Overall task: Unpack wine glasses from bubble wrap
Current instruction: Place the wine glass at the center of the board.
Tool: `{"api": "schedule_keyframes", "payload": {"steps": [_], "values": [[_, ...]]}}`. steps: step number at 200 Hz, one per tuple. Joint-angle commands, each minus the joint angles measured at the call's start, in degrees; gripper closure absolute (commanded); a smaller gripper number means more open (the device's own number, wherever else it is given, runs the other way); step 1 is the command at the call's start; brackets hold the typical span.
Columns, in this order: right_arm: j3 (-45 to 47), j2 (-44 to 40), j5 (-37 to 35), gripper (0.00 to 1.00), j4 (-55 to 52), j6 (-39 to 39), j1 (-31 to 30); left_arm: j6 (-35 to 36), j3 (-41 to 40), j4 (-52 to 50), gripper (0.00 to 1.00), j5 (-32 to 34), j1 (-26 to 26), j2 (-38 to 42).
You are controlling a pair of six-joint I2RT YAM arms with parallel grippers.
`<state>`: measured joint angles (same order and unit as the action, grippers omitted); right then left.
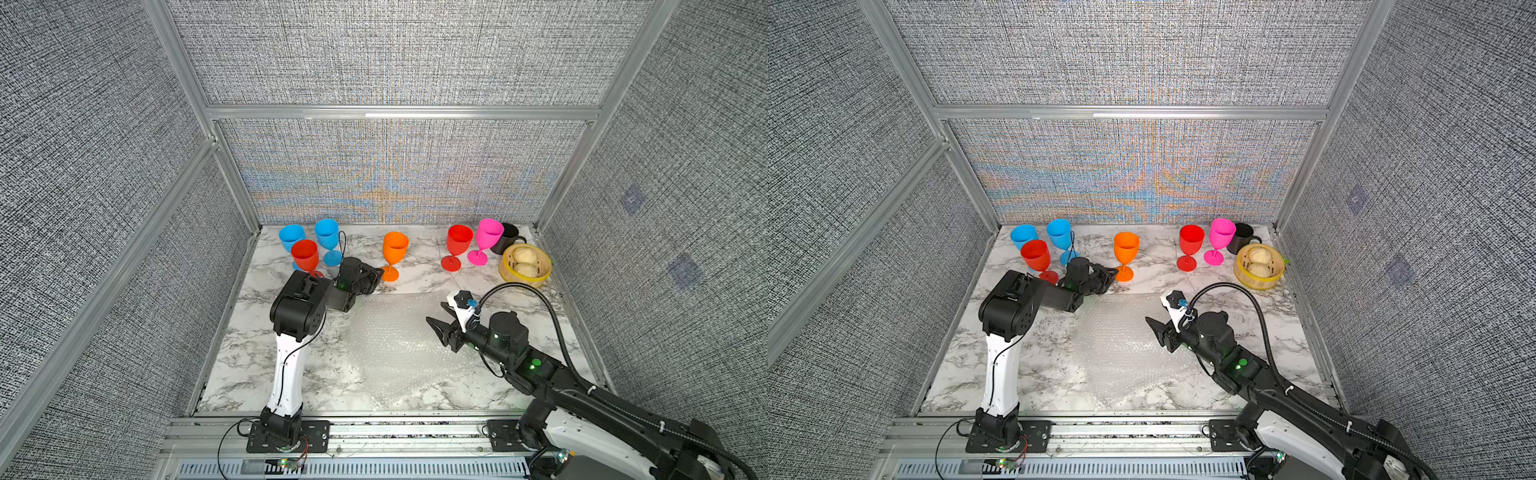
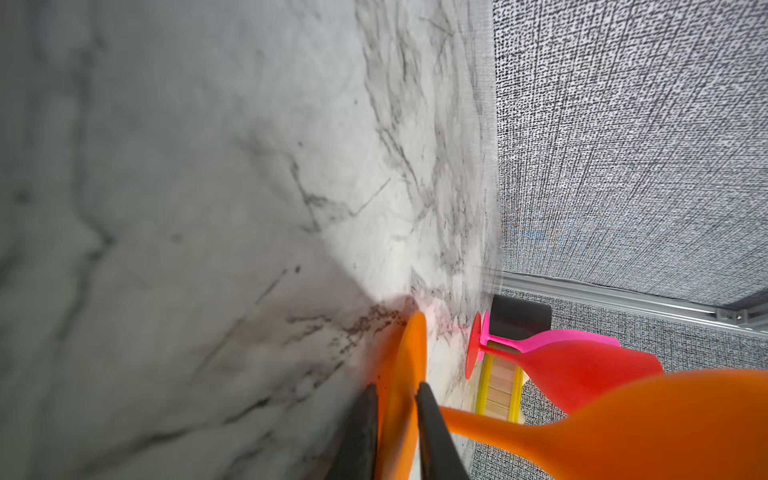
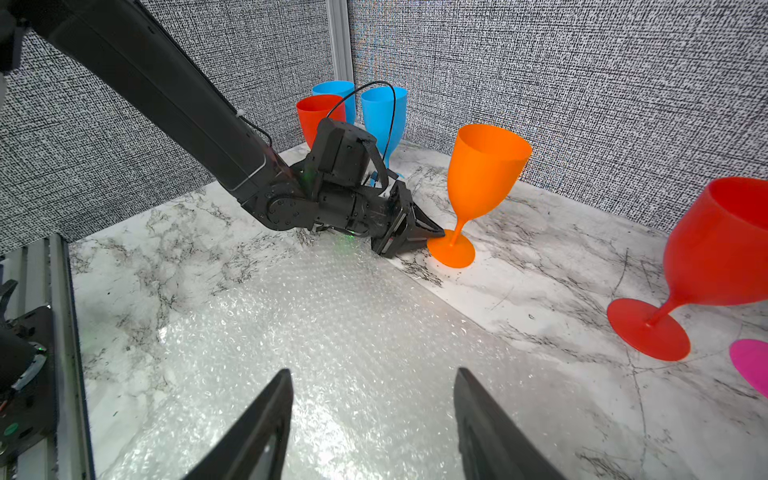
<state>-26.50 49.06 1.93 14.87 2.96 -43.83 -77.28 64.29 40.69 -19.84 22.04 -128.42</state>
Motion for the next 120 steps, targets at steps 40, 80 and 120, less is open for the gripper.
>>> {"api": "schedule_keyframes", "payload": {"steps": [40,80,120], "values": [[-0.5,-0.4,-1.0,0.37,0.2,0.8,-0.1,3.2,0.0,-11.4,0.70,1.5,-0.1,1.4],[-0.9,-1.0,-1.8,0.37,-0.7,0.6,0.0,5.2,-0.1,-16.0,0.66,2.7,-0.1,4.0],[-1.2,-1.3,-2.1,0.37,-1.3,0.6,-0.1,6.7,-0.3,-20.2,0.64,3.1,-0.6,5.6]]}}
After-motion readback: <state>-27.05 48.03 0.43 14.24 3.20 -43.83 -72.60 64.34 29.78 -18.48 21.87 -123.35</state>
